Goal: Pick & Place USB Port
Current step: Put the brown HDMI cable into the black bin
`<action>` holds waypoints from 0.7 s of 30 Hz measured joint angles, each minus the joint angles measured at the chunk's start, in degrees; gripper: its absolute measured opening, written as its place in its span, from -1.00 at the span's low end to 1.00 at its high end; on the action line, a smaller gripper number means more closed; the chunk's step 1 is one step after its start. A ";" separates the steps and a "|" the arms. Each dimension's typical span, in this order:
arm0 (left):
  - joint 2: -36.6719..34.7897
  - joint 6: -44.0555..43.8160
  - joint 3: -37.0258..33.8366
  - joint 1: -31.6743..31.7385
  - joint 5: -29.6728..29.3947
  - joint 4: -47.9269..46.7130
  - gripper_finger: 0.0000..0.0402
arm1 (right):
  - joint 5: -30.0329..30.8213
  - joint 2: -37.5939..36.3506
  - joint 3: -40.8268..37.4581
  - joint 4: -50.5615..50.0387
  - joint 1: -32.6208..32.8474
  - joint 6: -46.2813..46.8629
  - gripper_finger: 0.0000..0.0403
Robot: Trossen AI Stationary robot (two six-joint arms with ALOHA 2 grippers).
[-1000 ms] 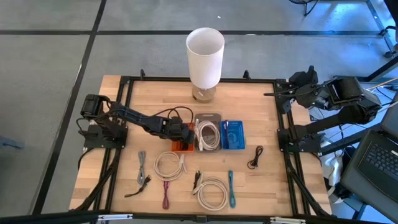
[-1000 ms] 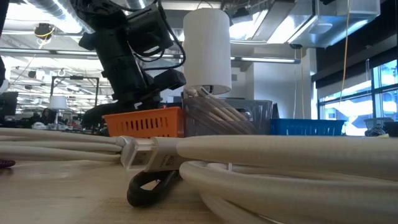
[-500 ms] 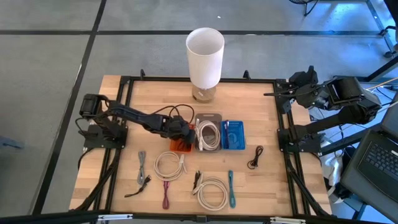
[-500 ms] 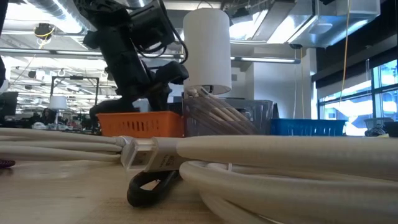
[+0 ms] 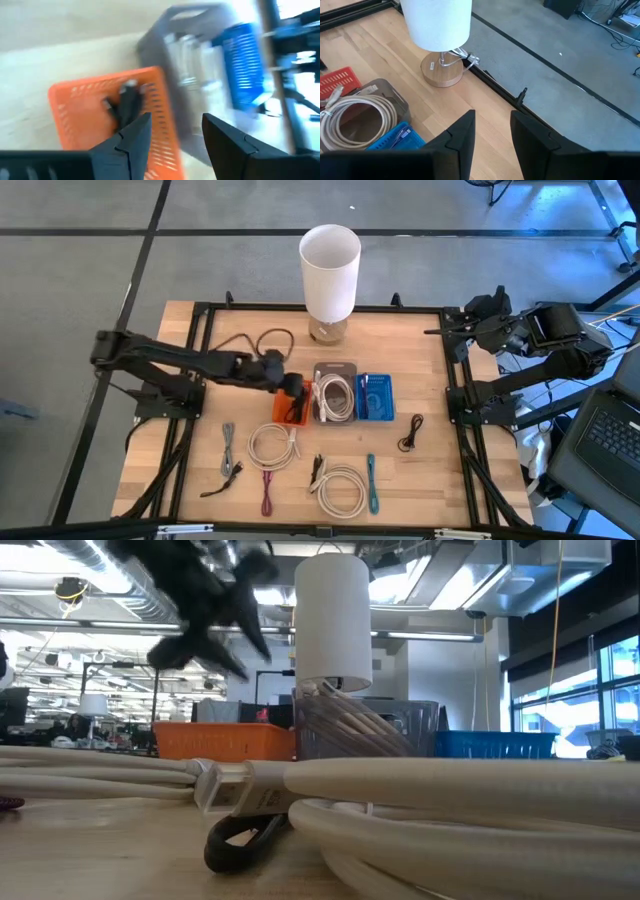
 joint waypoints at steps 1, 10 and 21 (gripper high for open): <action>-2.04 1.12 0.00 -0.23 -0.09 0.08 -0.16 | 0.00 0.00 0.00 0.00 -0.01 0.00 -0.38; -19.88 9.93 0.02 -7.54 0.37 0.37 -0.16 | 0.22 0.00 0.00 0.00 0.00 0.11 -0.38; -20.09 5.63 8.78 -23.56 -0.23 -12.73 -0.16 | 0.48 0.00 0.00 2.80 0.00 0.28 -0.38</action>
